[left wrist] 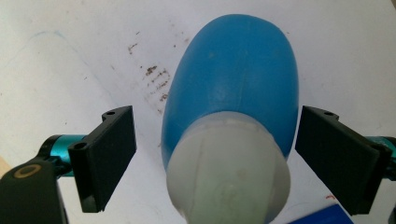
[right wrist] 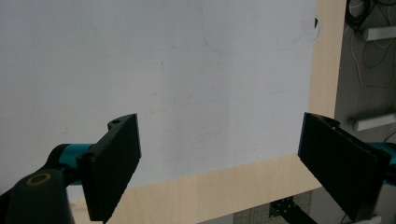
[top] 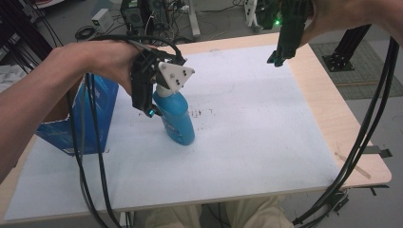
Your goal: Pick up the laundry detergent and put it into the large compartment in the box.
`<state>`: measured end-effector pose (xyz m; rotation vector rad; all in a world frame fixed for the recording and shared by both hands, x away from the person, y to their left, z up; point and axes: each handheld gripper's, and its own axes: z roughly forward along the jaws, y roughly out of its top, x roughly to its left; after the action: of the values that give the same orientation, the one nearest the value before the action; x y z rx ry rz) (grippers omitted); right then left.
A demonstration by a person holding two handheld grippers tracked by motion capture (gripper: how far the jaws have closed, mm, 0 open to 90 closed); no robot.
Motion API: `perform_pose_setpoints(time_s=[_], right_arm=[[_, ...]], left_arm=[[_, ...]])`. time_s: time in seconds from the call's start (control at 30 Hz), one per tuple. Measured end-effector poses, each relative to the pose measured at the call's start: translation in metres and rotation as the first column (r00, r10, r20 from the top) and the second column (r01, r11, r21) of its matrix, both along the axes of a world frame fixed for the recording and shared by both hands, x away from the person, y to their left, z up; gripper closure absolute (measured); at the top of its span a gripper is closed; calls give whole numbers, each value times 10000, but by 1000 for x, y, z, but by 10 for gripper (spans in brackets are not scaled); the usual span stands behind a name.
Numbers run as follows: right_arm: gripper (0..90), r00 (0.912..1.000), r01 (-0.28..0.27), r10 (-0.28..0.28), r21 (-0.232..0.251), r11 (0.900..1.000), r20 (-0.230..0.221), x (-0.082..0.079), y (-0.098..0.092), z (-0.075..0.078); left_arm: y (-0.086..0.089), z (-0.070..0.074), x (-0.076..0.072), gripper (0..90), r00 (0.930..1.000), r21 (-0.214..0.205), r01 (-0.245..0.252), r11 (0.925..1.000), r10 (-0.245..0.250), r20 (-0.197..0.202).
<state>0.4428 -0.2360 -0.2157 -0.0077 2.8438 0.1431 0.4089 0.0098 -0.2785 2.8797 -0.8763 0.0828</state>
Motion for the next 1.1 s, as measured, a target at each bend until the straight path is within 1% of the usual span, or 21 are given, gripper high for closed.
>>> perform_pose_setpoints(time_s=[0.03,0.1,0.13,0.17,0.2,0.23,0.27,0.33,0.37,0.5,0.53,0.57,0.67,0.7,0.77,0.87,0.9,1.0,1.03,1.1], right_arm=[[124,10000,-13,13,-5,10000,11,0,0,0],[124,10000,-29,29,12,10000,21,0,-1,0],[124,10000,-41,41,-4,10000,26,0,-1,0],[124,10000,-65,65,-34,10000,29,0,-1,0],[124,10000,-48,48,-51,10000,40,0,-1,-1],[124,10000,-69,69,-67,10000,31,0,-1,-1],[124,10000,-67,67,-66,10000,31,0,-1,-1],[124,10000,-76,76,-69,9999,33,0,0,-1],[124,10000,-56,56,-57,10000,20,0,-1,-1],[124,10000,-59,60,-106,9999,68,0,-1,-1],[124,9999,-59,60,-109,9999,90,0,-2,-1],[124,9999,-20,21,-97,10000,110,0,-2,-1],[124,10000,-2,3,-67,10000,90,0,-3,-1],[124,10000,-14,15,-86,10000,87,0,-3,-1],[124,10000,-50,50,-108,9999,68,0,-2,-1],[124,10000,-54,55,-148,9999,73,0,-2,-1],[124,9999,-70,72,-160,9998,80,0,-1,-1],[124,9999,-114,115,-174,9998,93,-1,-1,-1],[124,9999,-92,94,-187,9998,116,-1,-1,-1],[124,9999,-128,130,-182,9998,111,-1,-1,-1]], left_arm=[[0,-1,-1,126,9999,-61,-47,10000,46,-94],[0,-1,-1,139,10000,12,96,10000,-96,8],[-1,-1,0,142,9996,95,260,9996,-261,50],[-1,-1,-1,143,9999,17,137,9999,-137,-90],[-1,0,-1,151,9996,84,266,9996,-265,-98],[-2,-1,-2,161,9996,23,257,9997,-257,-111],[-3,-1,-2,161,9993,74,355,9993,-354,-123],[-3,-1,-2,170,9993,146,375,9992,-374,-73],[-5,-2,-2,178,9989,191,457,9988,-454,-149],[-6,-2,-2,200,9986,151,497,9987,-494,-174],[-6,-3,-1,200,9986,95,472,9988,-469,-248],[-7,-2,-1,200,9982,242,587,9980,-584,-145],[-7,-3,-1,202,9986,236,503,9985,-499,-161],[-7,-3,-1,219,9984,287,543,9981,-538,-181],[-8,-3,-1,222,9983,355,564,9978,-558,-187],[-7,-4,-2,234,9988,311,370,9988,-360,-325],[-8,-3,-2,235,9987,398,459,9982,-449,-258],[-7,-4,-2,235,9989,368,410,9985,-401,-257],[-8,-3,-2,240,9985,461,499,9977,-488,-236],[-8,-3,-2,247,9984,447,513,9977,-502,-251]])
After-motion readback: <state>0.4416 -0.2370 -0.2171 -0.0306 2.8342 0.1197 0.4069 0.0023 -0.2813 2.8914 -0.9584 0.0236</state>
